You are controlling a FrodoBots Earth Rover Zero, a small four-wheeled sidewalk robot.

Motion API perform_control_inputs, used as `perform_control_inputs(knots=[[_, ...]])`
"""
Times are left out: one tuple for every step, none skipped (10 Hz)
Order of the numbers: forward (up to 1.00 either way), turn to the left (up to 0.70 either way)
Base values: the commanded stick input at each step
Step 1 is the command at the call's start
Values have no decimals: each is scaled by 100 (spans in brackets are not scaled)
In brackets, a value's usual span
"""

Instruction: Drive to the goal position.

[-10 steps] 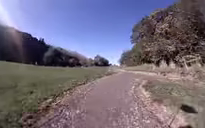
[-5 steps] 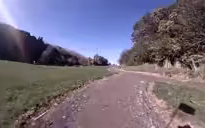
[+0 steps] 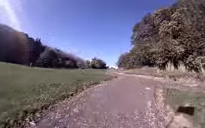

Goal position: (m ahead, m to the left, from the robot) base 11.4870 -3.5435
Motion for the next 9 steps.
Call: perform_control_inputs(knots=[[100,-21],[100,-31],[100,-36],[100,-34],[100,-18],[100,-1],[100,-29],[100,-38],[100,-40]])
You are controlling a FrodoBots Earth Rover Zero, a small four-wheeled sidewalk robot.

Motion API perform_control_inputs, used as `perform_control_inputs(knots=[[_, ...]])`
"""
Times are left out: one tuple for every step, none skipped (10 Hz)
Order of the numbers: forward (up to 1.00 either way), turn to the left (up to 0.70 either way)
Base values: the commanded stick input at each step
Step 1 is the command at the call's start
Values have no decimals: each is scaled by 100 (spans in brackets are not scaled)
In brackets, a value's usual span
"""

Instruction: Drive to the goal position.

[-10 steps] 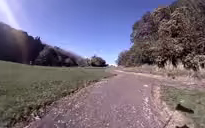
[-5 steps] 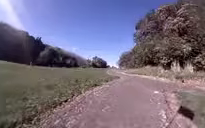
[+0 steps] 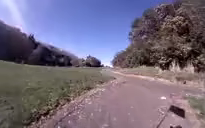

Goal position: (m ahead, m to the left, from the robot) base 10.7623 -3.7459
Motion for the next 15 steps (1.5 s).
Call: perform_control_inputs(knots=[[100,-40],[100,-40],[100,-40],[100,-40],[100,-40],[100,-40],[100,-40],[100,-40],[100,-40],[100,-40],[100,-40],[100,-40],[100,-40],[100,-40],[100,-40]])
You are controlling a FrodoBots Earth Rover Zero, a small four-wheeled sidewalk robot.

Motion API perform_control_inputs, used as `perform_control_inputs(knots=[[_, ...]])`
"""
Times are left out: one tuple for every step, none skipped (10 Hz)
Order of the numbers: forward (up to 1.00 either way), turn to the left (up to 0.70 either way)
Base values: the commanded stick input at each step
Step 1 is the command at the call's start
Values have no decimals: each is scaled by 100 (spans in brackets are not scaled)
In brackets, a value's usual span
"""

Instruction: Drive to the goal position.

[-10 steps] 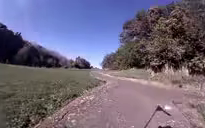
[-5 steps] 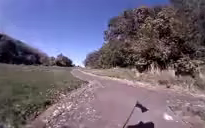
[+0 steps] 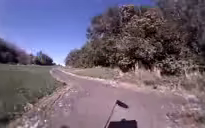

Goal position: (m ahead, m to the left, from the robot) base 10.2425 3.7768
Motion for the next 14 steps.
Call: perform_control_inputs(knots=[[100,-22],[100,-3],[100,0],[100,0],[100,0],[100,0],[100,0],[100,0],[100,1],[100,19],[100,38],[100,40],[100,40],[100,40]])
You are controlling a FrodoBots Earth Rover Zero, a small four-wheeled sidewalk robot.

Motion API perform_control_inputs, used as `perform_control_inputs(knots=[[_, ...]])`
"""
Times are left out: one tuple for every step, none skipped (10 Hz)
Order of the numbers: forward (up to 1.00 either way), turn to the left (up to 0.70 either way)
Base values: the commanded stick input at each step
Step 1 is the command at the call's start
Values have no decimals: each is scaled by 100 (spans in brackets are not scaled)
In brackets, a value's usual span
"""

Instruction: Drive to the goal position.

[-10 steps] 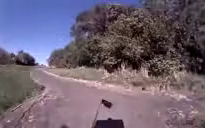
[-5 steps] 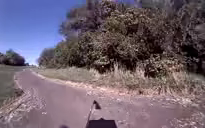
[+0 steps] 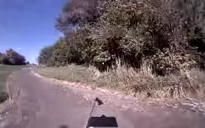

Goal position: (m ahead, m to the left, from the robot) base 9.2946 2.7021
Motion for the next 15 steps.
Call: perform_control_inputs(knots=[[100,40],[100,40],[100,40],[100,40],[100,40],[100,40],[100,40],[100,40],[100,40],[100,40],[100,40],[100,40],[100,40],[100,40],[100,39]])
